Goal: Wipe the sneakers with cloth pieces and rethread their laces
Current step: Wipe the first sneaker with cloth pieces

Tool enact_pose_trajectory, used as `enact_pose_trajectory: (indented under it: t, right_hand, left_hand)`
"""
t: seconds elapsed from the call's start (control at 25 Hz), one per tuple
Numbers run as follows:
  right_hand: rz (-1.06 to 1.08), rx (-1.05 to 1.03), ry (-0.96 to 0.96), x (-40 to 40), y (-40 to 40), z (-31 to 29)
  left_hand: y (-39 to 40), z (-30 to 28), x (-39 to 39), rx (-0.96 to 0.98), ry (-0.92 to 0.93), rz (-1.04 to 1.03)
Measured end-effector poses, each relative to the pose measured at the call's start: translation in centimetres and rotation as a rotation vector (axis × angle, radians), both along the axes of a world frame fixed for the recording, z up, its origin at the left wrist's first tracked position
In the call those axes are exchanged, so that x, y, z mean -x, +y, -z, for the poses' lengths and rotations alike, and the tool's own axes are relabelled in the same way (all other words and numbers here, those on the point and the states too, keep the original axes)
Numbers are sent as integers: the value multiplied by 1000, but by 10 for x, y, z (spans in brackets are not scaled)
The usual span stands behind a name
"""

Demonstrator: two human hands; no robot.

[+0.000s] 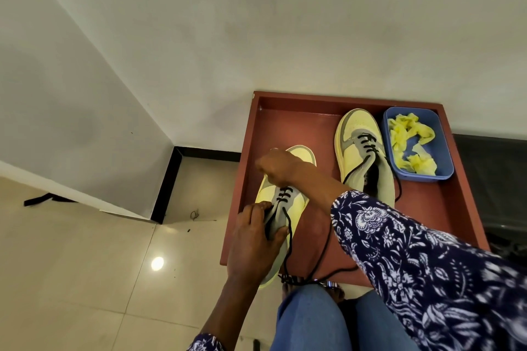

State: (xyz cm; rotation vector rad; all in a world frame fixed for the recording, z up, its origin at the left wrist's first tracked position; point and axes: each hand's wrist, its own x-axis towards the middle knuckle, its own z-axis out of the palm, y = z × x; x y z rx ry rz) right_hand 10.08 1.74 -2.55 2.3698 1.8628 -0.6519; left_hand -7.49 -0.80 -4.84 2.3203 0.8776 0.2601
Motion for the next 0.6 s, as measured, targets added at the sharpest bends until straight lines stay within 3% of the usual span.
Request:
enact_pose_trajectory:
  t: [0.2, 0.4, 0.6]
  right_hand:
    - [-103, 101, 179, 18, 5, 5]
    - [-245, 151, 139, 19, 10, 11]
    - [-239, 118, 54, 8, 14, 21]
  left_hand:
    - [0, 0, -1, -13, 3, -16]
    - [-1, 0, -1, -9, 21, -20]
    - [-2, -1, -1, -19, 19, -14]
